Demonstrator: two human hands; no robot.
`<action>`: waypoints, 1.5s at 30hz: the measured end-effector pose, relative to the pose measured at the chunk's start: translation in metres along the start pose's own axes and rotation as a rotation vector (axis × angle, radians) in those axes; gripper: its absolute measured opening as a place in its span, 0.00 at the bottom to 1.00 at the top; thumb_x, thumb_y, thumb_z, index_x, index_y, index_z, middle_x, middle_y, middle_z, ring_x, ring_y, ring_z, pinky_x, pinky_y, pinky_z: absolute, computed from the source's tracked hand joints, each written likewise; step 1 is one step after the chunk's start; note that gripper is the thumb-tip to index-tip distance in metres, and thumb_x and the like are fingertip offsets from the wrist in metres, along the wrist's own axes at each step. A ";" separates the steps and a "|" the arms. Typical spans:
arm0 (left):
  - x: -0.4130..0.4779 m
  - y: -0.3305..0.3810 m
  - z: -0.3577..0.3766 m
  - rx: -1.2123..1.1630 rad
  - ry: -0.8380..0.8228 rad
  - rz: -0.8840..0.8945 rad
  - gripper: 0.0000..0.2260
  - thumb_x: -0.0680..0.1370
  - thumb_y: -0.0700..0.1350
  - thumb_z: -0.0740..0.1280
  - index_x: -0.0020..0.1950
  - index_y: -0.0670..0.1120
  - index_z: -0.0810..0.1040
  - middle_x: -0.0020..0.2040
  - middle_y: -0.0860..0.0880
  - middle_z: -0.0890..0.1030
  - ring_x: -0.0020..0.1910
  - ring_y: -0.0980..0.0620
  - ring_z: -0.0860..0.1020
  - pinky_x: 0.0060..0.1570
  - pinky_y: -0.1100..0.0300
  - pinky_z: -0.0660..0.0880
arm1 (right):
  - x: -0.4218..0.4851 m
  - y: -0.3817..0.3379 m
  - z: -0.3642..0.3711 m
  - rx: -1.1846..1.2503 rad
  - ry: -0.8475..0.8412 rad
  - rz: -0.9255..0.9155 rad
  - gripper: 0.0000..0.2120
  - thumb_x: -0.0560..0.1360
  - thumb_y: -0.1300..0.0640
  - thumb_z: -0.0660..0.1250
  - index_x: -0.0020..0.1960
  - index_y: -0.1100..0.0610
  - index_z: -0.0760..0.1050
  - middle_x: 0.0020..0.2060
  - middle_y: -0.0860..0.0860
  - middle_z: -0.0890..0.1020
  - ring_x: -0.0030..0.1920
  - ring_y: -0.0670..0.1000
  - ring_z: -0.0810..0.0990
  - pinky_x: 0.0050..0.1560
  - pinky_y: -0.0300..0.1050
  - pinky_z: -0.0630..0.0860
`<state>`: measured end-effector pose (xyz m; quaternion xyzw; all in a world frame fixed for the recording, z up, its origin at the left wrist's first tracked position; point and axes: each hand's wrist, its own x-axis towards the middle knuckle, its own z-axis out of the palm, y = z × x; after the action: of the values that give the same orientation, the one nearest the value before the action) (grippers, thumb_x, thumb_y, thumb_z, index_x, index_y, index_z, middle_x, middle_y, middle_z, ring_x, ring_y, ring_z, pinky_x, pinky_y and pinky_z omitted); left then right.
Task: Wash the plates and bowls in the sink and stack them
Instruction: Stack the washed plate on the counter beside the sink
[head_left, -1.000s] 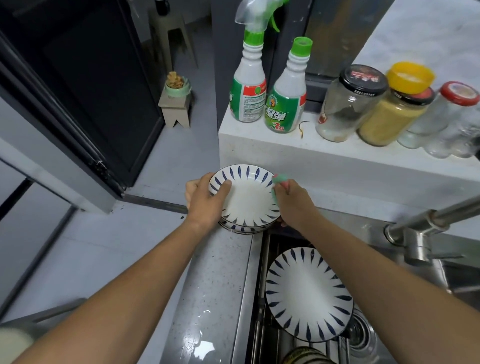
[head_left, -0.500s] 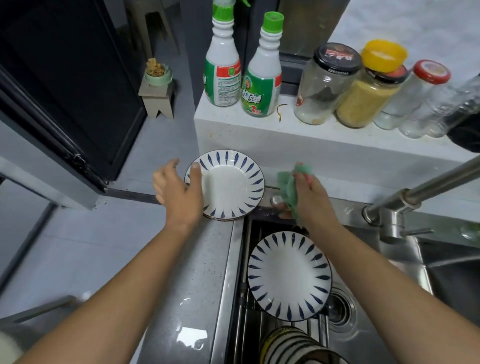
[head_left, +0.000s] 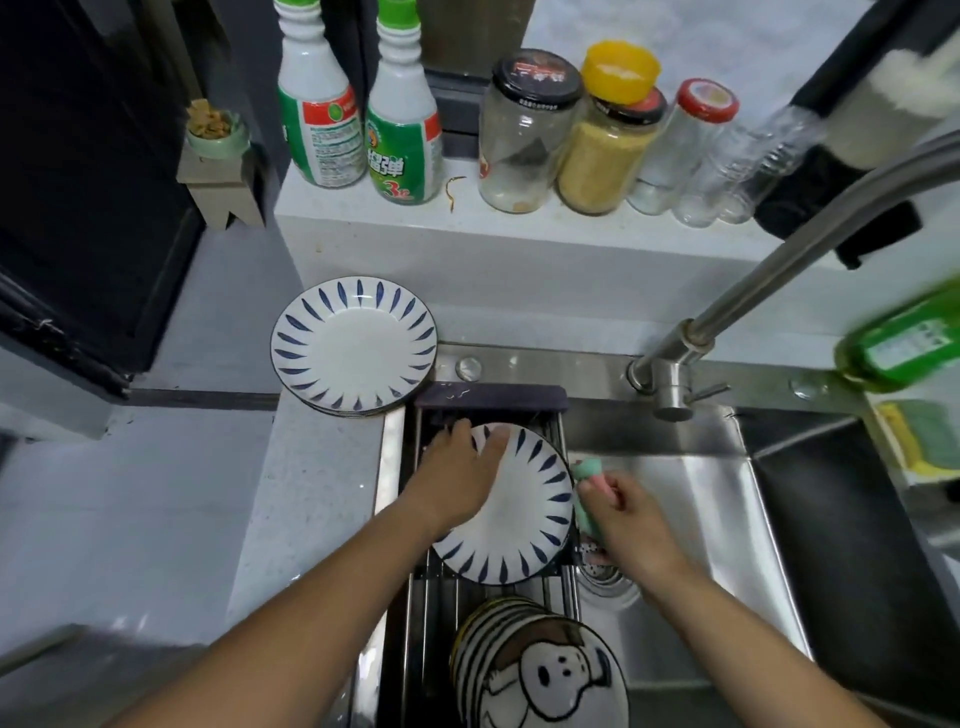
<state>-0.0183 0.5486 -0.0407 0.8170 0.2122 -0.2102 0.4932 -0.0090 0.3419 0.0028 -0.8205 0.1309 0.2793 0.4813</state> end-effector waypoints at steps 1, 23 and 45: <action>0.003 0.002 0.002 0.020 -0.010 -0.016 0.34 0.77 0.73 0.50 0.69 0.48 0.69 0.67 0.41 0.73 0.66 0.41 0.73 0.69 0.42 0.70 | 0.001 0.002 0.003 0.034 0.011 0.003 0.09 0.82 0.54 0.64 0.60 0.56 0.75 0.49 0.60 0.80 0.42 0.54 0.81 0.30 0.44 0.81; 0.008 0.009 -0.002 0.383 -0.071 0.017 0.30 0.86 0.60 0.44 0.68 0.42 0.75 0.66 0.43 0.75 0.73 0.43 0.59 0.74 0.50 0.55 | -0.005 0.015 0.020 0.319 0.056 0.166 0.13 0.77 0.61 0.70 0.58 0.59 0.71 0.49 0.61 0.80 0.43 0.56 0.81 0.37 0.52 0.84; -0.002 0.020 -0.011 0.317 -0.041 -0.003 0.18 0.88 0.46 0.46 0.73 0.45 0.69 0.67 0.41 0.75 0.73 0.38 0.62 0.74 0.45 0.58 | -0.024 0.006 0.017 0.419 0.119 0.118 0.08 0.78 0.62 0.69 0.56 0.60 0.75 0.46 0.59 0.82 0.42 0.55 0.84 0.39 0.51 0.84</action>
<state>-0.0068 0.5500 -0.0203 0.8798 0.1676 -0.2585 0.3621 -0.0374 0.3524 0.0057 -0.7085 0.2622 0.2247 0.6154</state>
